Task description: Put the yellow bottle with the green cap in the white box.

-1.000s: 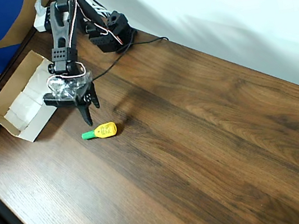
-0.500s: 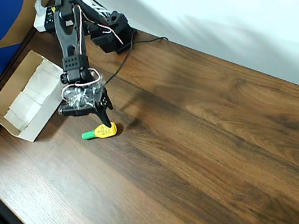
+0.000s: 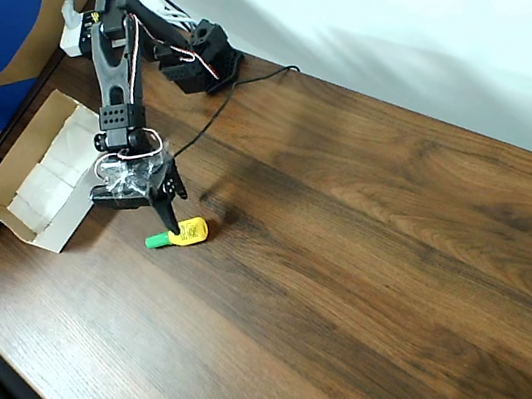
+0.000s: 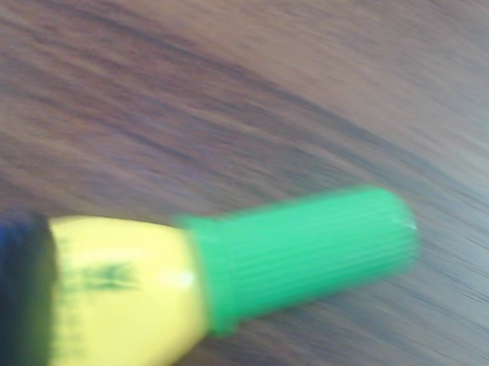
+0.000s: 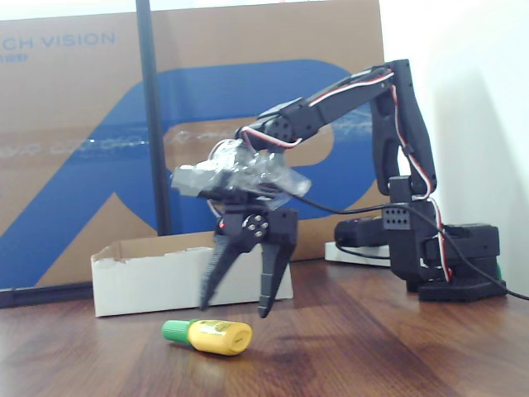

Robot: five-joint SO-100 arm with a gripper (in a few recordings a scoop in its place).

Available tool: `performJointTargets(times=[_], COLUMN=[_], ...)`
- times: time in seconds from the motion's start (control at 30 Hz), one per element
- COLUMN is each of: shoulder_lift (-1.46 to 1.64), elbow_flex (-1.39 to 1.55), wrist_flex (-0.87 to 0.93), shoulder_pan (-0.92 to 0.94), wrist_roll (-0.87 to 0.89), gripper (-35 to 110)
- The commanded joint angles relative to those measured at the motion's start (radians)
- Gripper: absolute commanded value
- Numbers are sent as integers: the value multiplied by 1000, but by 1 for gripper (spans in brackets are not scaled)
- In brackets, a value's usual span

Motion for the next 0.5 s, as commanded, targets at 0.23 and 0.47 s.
performJointTargets(times=[0.23,0.47], shoulder_lift=[-78,-141], elbow_flex=[-215,-272], wrist_flex=[110,141], shoulder_pan=[-49,-72], wrist_roll=[20,20], gripper=[40,38])
